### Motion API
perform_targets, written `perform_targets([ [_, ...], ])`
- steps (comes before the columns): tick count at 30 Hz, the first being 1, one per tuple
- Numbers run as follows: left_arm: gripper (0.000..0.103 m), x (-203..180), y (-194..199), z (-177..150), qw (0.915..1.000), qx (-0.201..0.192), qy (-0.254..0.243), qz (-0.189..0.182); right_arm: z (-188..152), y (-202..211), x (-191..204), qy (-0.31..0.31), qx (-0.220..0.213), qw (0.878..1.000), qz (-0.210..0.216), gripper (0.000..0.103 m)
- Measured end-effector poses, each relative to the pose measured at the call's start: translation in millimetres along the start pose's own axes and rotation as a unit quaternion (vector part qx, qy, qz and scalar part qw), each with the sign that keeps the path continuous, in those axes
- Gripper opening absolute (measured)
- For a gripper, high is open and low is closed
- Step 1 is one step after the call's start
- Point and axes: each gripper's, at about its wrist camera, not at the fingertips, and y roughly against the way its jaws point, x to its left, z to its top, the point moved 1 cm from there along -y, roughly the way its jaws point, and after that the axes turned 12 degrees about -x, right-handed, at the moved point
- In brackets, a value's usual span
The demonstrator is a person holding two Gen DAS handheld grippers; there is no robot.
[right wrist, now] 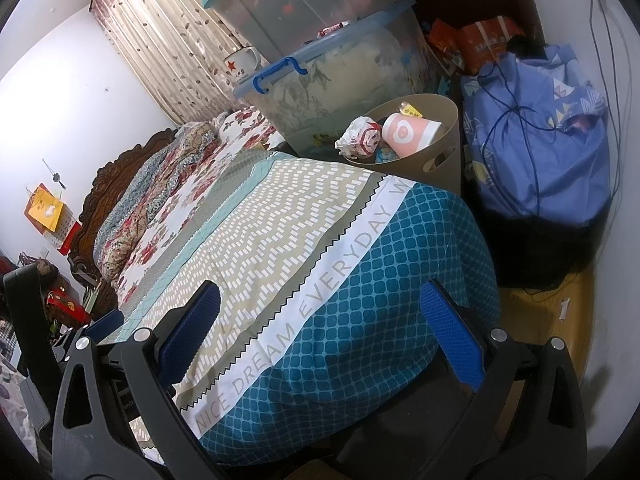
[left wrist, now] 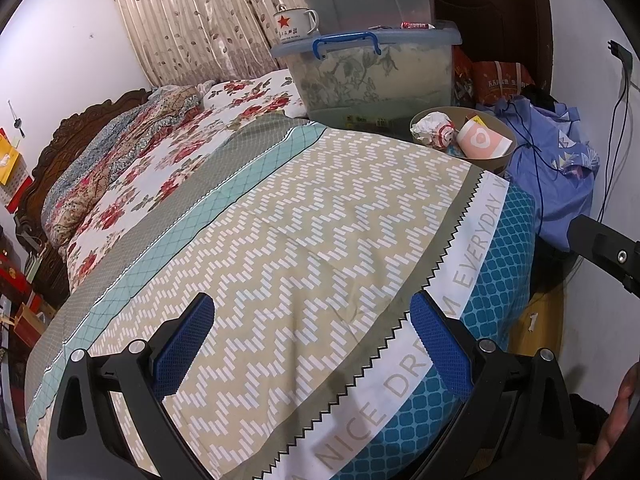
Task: Collect trash
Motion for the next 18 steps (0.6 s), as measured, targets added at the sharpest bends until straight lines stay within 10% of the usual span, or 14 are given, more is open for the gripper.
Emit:
perform_targets([
  [18, 0.094, -2.1, -0.6, -5.2, 1.0000, 0.003, -0.003, -0.001, -1.9, -0.6, -1.9, -0.003, 0.002, 1.000, -0.001, 0.099],
])
